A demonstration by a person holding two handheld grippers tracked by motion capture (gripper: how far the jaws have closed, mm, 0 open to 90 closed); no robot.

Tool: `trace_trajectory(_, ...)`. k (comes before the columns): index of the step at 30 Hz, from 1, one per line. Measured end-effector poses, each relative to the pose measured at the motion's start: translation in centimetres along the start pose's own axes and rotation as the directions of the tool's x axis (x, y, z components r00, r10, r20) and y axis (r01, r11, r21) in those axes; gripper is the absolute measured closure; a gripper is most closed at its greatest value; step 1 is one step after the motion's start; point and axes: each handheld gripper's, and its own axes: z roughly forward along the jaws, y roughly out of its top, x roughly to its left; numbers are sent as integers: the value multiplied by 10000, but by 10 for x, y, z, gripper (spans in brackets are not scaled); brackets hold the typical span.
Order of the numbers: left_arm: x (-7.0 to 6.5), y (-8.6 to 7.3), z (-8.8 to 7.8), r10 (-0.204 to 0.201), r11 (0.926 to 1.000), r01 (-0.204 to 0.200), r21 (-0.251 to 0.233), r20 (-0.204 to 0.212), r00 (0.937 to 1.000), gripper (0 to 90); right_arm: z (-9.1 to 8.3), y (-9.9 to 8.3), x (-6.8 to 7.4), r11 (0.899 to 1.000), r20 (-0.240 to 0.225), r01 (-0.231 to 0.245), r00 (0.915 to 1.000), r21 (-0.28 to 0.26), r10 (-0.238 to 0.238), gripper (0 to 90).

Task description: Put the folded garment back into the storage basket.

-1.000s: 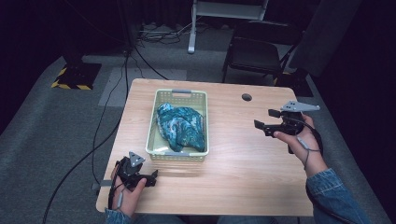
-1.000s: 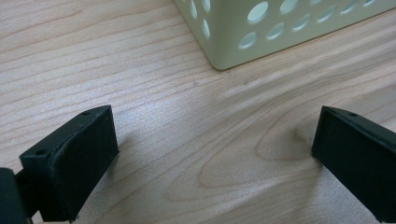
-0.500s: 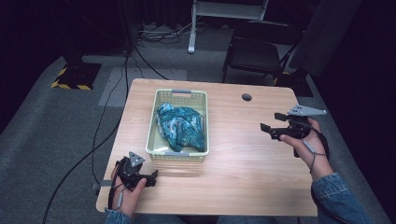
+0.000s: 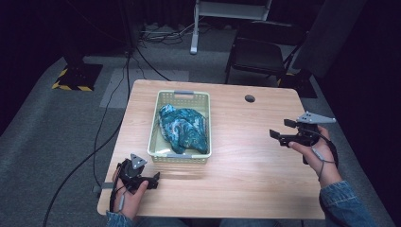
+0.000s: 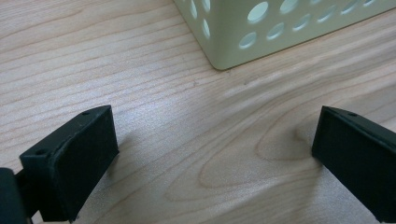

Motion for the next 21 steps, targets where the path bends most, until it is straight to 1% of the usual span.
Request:
trace_trajectory(6, 0, 0, 0, -1, 10000, 1, -1, -1, 10000, 2, -1, -9, -4, 9999, 175, 25, 9998, 111, -27, 183)
trace_trajectory(10, 0, 0, 0, 0, 10000, 0, 0, -1, 10000, 2, -1, -9, -4, 9999, 175, 25, 9998, 111, -27, 183)
trace_trajectory(12, 0, 0, 0, 3, 10000, -3, -2, -2, 10000, 2, -1, -17, -9, 9997, 361, -33, 9993, 250, 24, 183)
trace_trajectory(21, 0, 0, 0, 2, 10000, -2, -1, -1, 10000, 2, 0, -32, -13, 9990, 439, -67, 9990, 446, 47, 182)
